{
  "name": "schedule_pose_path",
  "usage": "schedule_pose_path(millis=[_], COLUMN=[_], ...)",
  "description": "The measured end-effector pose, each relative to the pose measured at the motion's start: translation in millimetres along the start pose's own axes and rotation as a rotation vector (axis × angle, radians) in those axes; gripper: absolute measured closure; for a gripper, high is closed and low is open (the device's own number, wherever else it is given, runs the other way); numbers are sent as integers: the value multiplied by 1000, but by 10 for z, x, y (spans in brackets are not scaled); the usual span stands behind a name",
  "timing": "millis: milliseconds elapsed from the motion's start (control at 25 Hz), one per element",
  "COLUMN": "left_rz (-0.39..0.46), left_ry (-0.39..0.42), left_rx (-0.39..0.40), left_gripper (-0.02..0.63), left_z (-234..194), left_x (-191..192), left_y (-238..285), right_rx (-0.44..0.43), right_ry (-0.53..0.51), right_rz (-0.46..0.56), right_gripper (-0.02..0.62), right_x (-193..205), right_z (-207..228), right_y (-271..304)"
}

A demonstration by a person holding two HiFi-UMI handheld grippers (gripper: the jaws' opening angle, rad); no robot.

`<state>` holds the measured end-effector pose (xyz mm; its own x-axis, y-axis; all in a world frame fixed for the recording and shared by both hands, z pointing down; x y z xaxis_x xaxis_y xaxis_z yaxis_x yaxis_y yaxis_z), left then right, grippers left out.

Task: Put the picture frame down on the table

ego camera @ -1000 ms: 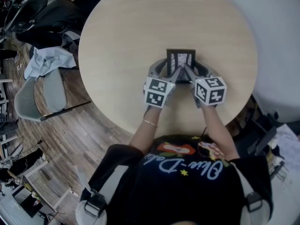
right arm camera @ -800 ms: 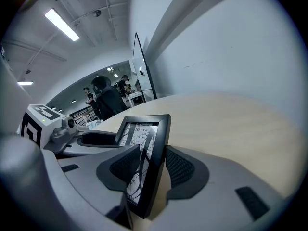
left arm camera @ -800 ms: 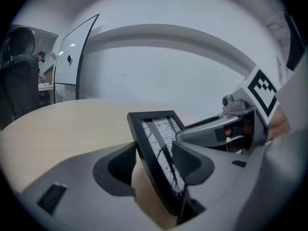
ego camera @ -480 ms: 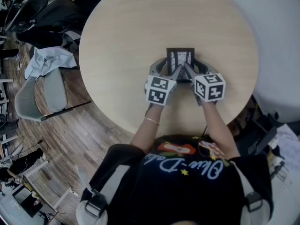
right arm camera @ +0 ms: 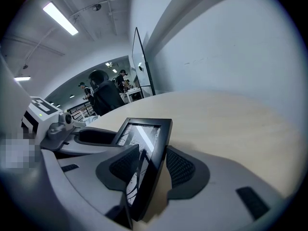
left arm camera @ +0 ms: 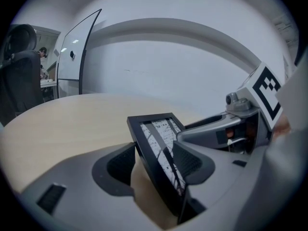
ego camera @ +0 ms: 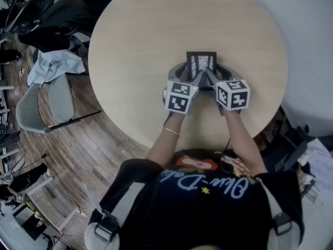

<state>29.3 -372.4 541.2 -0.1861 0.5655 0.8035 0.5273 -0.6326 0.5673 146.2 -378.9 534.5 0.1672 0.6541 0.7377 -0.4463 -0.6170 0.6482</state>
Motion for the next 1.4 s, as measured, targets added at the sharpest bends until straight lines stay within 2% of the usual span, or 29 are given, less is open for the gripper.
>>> schedule_pose_path(millis=[1000,1240,1400], left_rz=[-86,-71,-103], left_ry=[19,22,21], left_rx=[-82,-99,-106], left_gripper=[378,379,379], left_z=[0,-7,-10], left_x=[27,19,48], left_y=[105,149,153], right_rx=[34,54,73], right_ry=[4,-8,-17], right_rz=[-44,-61,-83], right_gripper=[442,440,440], right_x=[59,54,75], right_z=[40,29,32], right_y=[137,166,194])
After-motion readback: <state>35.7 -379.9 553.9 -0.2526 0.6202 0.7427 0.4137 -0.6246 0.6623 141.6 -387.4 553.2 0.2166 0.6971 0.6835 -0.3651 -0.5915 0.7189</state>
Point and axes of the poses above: the fingertips, and each gripper's own axes: y forward along the fingers, z to its right, x out of its underside, the point moved 5 cm from there along -y, backward along the fingers, and after that the axes turned 2 degrees about -z, right-handed, at the moved point
